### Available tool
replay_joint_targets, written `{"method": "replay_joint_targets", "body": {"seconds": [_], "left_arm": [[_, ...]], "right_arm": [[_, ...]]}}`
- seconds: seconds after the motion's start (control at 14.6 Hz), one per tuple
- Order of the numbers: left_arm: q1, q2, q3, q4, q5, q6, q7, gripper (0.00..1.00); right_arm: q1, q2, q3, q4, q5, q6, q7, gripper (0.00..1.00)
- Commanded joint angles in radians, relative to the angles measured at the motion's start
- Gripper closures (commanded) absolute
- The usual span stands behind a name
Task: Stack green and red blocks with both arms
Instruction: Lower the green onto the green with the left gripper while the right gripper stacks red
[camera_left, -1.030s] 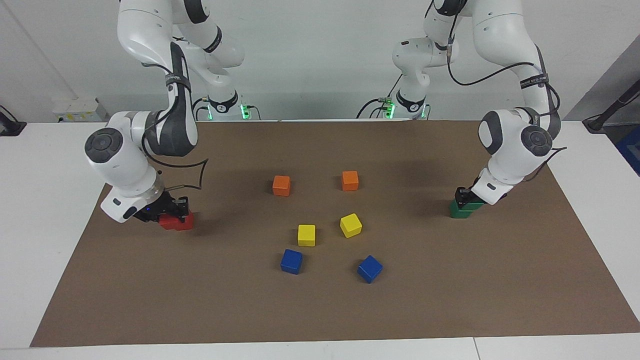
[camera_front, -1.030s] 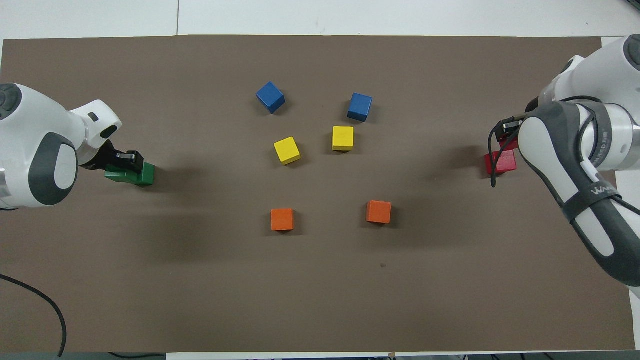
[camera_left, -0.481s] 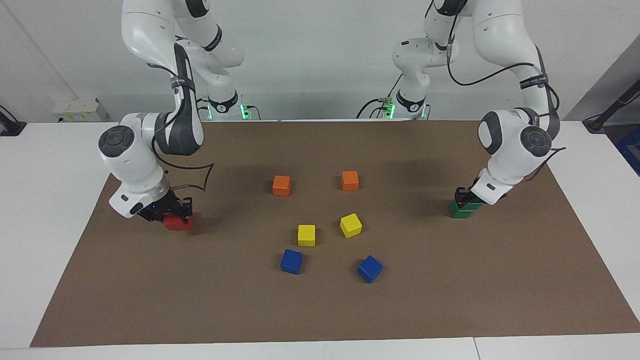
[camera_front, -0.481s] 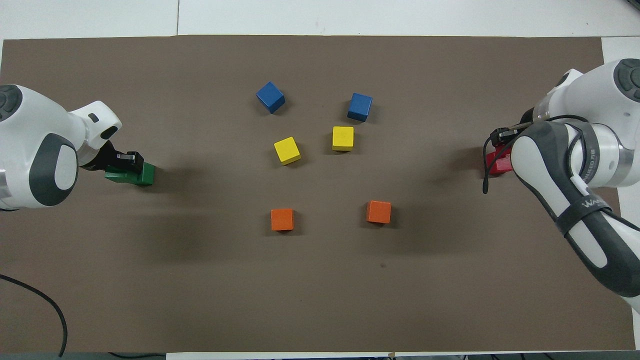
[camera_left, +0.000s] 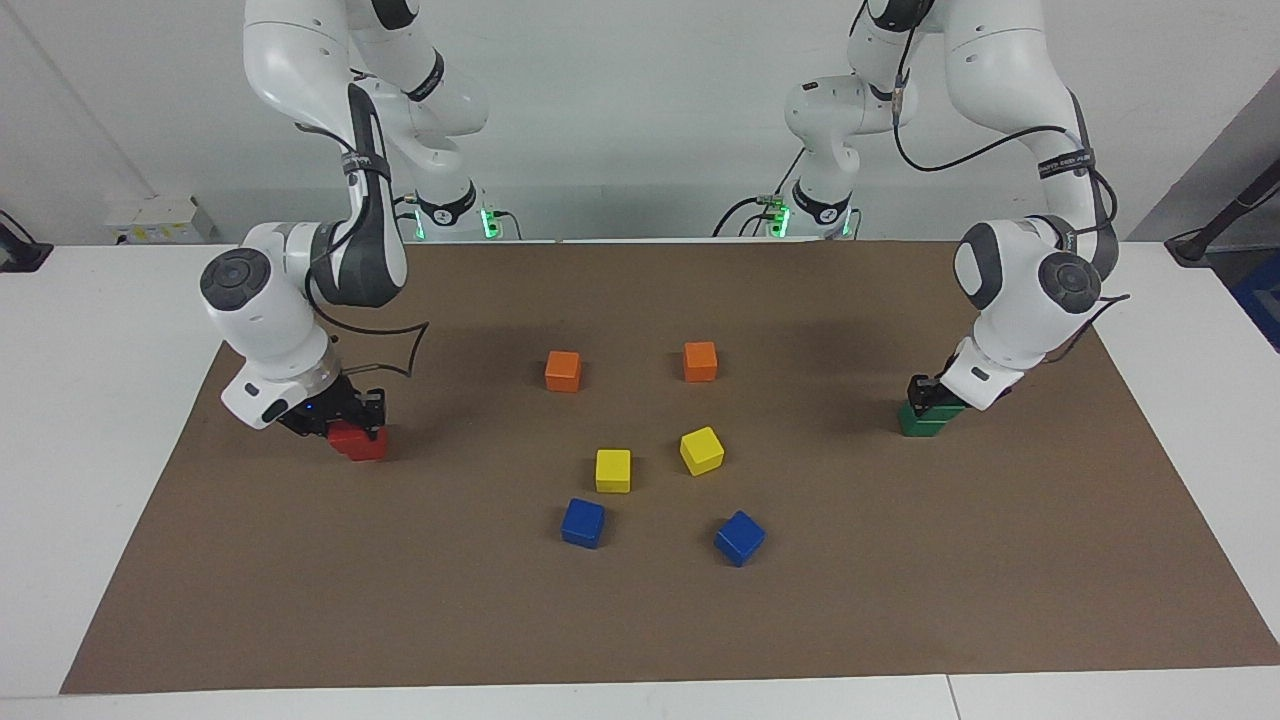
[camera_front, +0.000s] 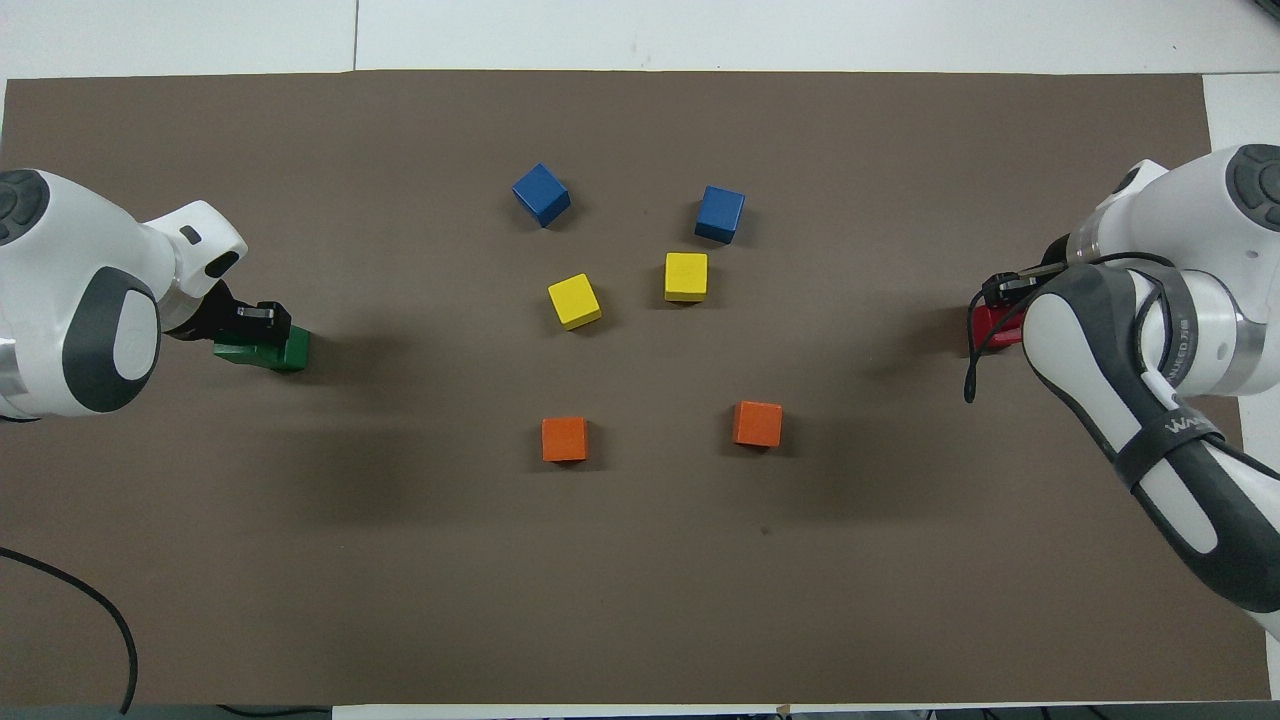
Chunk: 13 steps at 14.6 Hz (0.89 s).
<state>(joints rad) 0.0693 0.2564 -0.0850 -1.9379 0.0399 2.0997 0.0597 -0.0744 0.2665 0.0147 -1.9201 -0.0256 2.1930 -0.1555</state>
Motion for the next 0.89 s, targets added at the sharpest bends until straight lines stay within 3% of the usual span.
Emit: {"method": "replay_joint_targets", "body": {"seconds": [0.0,0.27,0.34,0.41,0.48,0.82], "left_arm": [[-0.005,-0.019,0.001,-0.047,-0.012,0.033,-0.012,1.0],[-0.006,-0.019,0.001,-0.049,-0.012,0.036,-0.026,0.99],[-0.006,-0.019,0.001,-0.049,-0.012,0.04,-0.026,0.79],[-0.006,-0.019,0.001,-0.05,-0.012,0.046,-0.027,0.46],[-0.006,-0.019,0.001,-0.053,-0.012,0.048,-0.029,0.0],[-0.006,-0.02,0.001,-0.058,-0.012,0.054,-0.029,0.0]], "right_arm": [[-0.024,-0.039,0.01,-0.059,0.007,0.045,0.014,1.0],[-0.03,-0.041,0.011,-0.062,0.009,0.047,0.022,1.0],[-0.03,-0.041,0.01,-0.062,0.009,0.047,0.024,1.0],[-0.03,-0.041,0.011,-0.062,0.009,0.047,0.03,1.0],[-0.03,-0.042,0.011,-0.062,0.009,0.047,0.039,1.0],[-0.028,-0.056,0.011,-0.106,0.009,0.088,0.045,1.0]]}}
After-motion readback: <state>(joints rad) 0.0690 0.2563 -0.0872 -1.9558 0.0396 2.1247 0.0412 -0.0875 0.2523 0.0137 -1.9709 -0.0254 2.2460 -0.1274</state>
